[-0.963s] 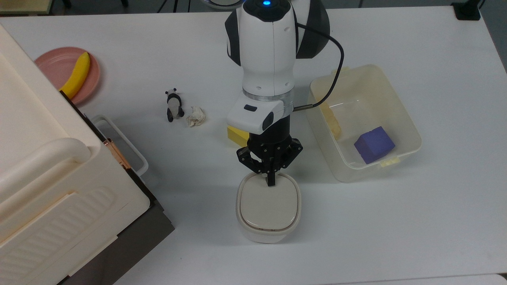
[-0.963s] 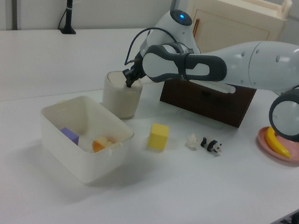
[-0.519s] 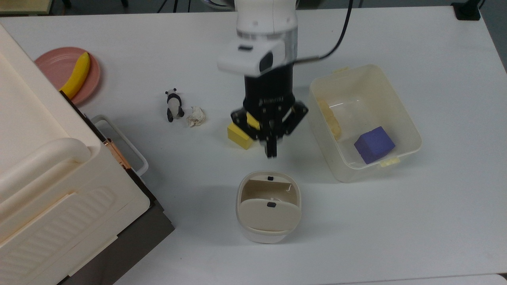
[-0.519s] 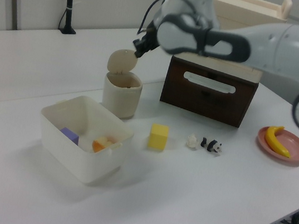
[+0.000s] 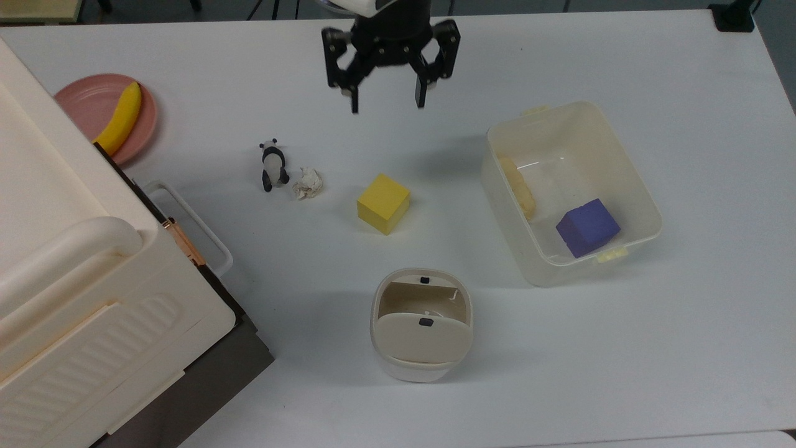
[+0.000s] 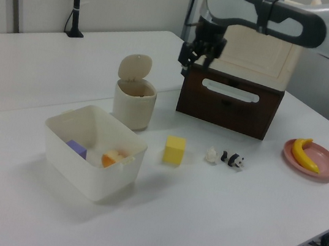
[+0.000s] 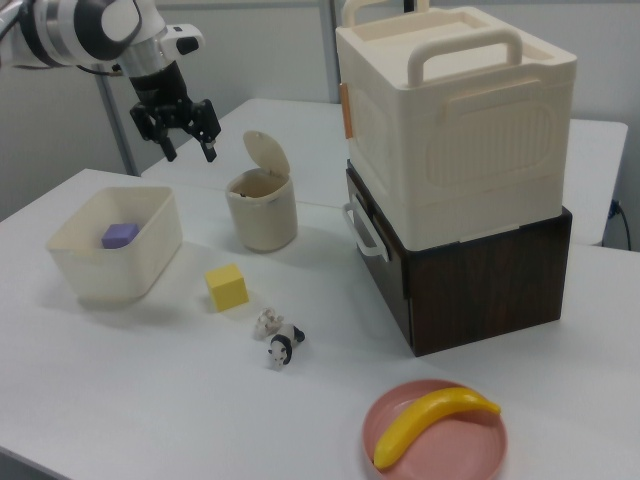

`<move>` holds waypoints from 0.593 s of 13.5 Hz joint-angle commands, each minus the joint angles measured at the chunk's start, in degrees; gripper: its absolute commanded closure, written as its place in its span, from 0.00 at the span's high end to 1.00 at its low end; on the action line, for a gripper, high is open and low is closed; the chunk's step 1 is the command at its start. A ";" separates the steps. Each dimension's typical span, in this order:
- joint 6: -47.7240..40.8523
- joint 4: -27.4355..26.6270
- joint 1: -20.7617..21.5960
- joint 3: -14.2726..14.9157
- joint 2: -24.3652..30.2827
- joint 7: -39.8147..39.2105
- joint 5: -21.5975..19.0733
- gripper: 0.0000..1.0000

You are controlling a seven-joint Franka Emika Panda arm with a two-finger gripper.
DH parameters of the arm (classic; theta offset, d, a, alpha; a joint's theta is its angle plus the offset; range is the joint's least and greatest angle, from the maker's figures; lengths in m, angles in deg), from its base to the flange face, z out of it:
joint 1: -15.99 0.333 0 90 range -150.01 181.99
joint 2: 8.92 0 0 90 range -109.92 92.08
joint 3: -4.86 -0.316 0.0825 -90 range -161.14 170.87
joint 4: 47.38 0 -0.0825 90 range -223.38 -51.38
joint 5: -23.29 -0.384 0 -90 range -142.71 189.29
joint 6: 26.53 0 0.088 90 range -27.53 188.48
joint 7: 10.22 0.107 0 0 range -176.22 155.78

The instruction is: Open the trash can

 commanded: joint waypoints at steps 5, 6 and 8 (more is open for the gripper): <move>-10.06 -4.89 -2.80 4.28 10.07 7.29 -3.42 1.00; -9.37 -6.38 -2.71 4.47 11.03 7.20 -3.42 1.00; -8.92 -7.53 -2.80 4.47 11.39 7.11 -3.51 1.00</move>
